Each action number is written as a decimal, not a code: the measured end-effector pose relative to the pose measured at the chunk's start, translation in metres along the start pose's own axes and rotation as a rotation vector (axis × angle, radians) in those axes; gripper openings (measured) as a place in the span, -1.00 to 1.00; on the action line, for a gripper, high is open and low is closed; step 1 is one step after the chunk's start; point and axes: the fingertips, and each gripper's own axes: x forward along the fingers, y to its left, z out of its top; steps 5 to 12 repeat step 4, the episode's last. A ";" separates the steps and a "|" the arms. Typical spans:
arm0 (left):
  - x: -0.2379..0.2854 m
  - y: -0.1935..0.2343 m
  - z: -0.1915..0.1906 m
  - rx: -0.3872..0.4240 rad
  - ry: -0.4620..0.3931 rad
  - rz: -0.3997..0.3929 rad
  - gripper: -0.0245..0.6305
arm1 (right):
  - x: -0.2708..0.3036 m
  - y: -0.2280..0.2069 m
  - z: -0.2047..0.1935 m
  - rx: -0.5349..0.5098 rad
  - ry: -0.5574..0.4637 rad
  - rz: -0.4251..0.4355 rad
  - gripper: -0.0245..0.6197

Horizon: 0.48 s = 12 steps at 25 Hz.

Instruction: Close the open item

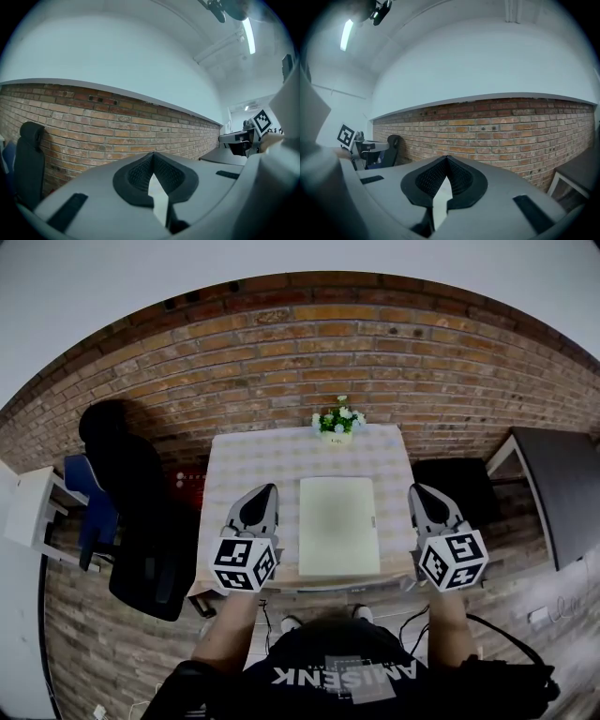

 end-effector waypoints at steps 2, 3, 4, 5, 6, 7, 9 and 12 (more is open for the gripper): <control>-0.001 0.000 0.003 0.007 -0.009 0.001 -0.89 | 0.000 0.000 -0.001 0.005 0.003 -0.002 -0.80; -0.001 0.000 0.004 0.009 -0.012 0.001 -0.89 | 0.000 0.001 -0.001 0.008 0.004 -0.003 -0.80; -0.001 0.000 0.005 0.011 -0.015 0.000 -0.89 | -0.001 0.001 -0.001 0.010 0.005 -0.005 -0.80; -0.001 0.000 0.005 0.011 -0.015 0.000 -0.89 | -0.001 0.001 -0.001 0.010 0.005 -0.005 -0.80; -0.001 0.000 0.005 0.011 -0.015 0.000 -0.89 | -0.001 0.001 -0.001 0.010 0.005 -0.005 -0.80; -0.001 0.000 0.005 0.011 -0.015 0.000 -0.89 | -0.001 0.001 -0.001 0.010 0.005 -0.005 -0.80; -0.001 0.000 0.005 0.011 -0.015 0.000 -0.89 | -0.001 0.001 -0.001 0.010 0.005 -0.005 -0.80; -0.001 0.000 0.005 0.011 -0.015 0.000 -0.89 | -0.001 0.001 -0.001 0.010 0.005 -0.005 -0.80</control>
